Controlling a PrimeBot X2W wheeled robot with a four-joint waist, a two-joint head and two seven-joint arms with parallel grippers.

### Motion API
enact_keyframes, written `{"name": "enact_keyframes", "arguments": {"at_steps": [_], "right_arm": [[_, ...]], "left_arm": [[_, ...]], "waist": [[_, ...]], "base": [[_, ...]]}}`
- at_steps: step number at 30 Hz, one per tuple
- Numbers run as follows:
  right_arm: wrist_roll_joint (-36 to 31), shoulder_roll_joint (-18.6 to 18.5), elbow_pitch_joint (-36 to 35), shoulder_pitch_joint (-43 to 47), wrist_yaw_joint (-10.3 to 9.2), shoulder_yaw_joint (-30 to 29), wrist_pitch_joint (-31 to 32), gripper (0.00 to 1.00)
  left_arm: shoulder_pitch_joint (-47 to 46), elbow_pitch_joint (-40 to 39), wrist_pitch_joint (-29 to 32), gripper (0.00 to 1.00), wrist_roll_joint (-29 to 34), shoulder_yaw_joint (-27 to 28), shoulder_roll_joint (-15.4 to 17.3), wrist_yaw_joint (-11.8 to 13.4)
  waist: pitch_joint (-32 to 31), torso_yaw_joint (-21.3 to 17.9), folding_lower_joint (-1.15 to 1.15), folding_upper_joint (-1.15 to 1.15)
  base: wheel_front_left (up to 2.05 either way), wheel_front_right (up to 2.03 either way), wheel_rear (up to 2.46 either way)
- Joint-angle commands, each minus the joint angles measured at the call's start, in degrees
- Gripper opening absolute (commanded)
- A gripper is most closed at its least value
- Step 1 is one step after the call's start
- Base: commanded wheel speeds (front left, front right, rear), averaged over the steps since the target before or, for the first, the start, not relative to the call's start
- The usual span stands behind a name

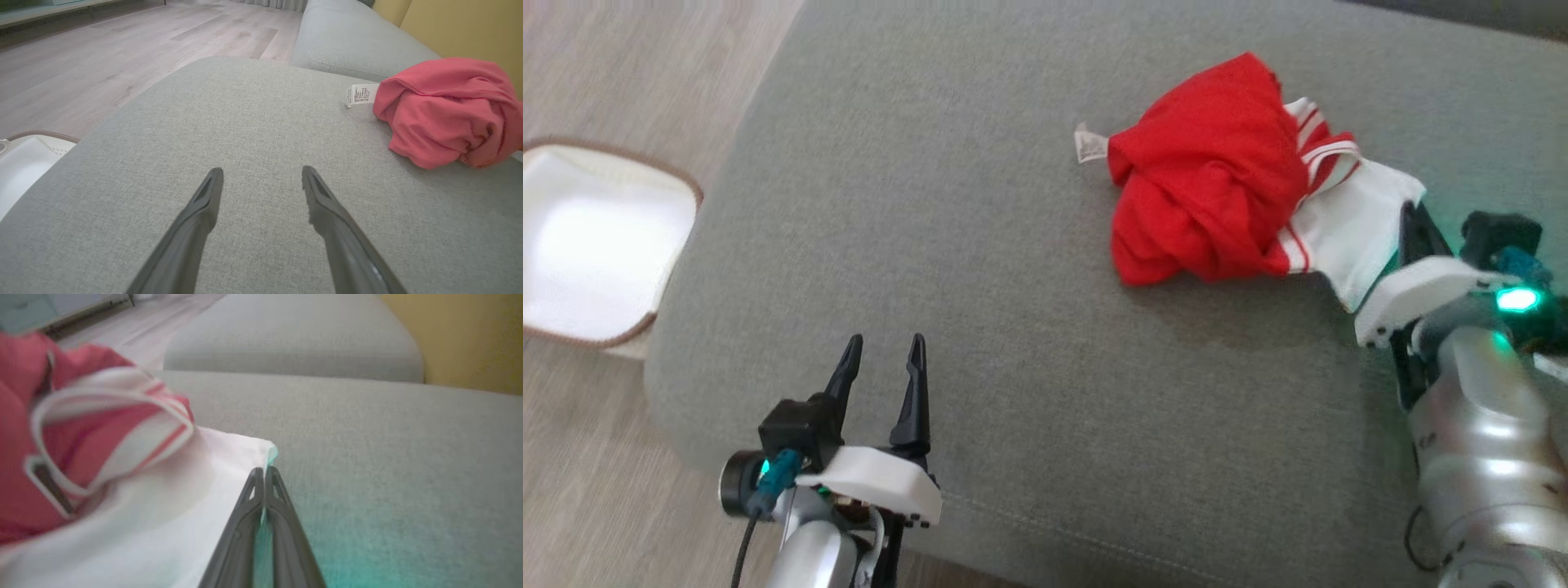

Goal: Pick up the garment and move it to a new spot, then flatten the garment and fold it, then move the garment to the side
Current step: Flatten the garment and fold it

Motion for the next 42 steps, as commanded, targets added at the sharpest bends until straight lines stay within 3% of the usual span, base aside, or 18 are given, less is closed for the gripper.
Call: {"name": "enact_keyframes", "arguments": {"at_steps": [1,11,15,23,32,37,42], "right_arm": [[1.83,0.73,-2.28,-3.91,0.19,2.73,-0.77,0.0],[19.66,0.55,-23.96,-8.27,0.19,17.93,-0.84,0.0],[22.96,-0.48,-27.97,-10.55,0.19,22.36,-0.84,0.0],[25.61,-0.78,-29.1,-16.43,0.19,27.92,-0.85,0.0],[23.31,0.04,-23.71,-23.17,0.19,32.72,-0.85,0.0],[22.41,0.56,-23.84,-27.89,0.19,30.26,-0.85,0.0],[21.95,0.72,-23.72,-27.57,0.19,25.72,-0.85,0.0]], "left_arm": [[-0.68,-1.23,-0.71,1.0,0.2,1.8,0.19,-0.39],[3.23,0.17,-0.71,1.0,-0.01,2.73,0.19,-1.65],[4.4,0.65,-0.71,1.0,-0.36,2.48,0.19,-1.78],[5.18,1.07,-0.71,1.0,-0.71,0.96,0.19,-2.17],[5.18,2.28,-0.71,1.0,-1.03,-1.23,0.19,-2.41],[5.59,2.93,-0.71,1.0,-1.44,-1.91,0.19,-2.1],[6.94,2.99,-0.71,1.0,-1.39,-1.3,0.19,-1.69]], "waist": [[-1.99,-1.58,0.0,0.0],[-11.26,-8.03,0.0,0.0],[-13.64,-8.93,0.0,0.0],[-14.8,-6.5,0.0,0.0],[-14.81,1.08,0.0,0.0],[-15.2,4.95,0.0,0.0],[-16.29,4.82,0.0,0.0]], "base": [[0.0,0.0,0.0],[0.0,0.0,0.0],[0.0,0.0,0.0],[0.0,0.0,0.0],[0.0,0.0,0.0],[0.0,0.0,0.0],[0.0,0.0,0.0]]}}
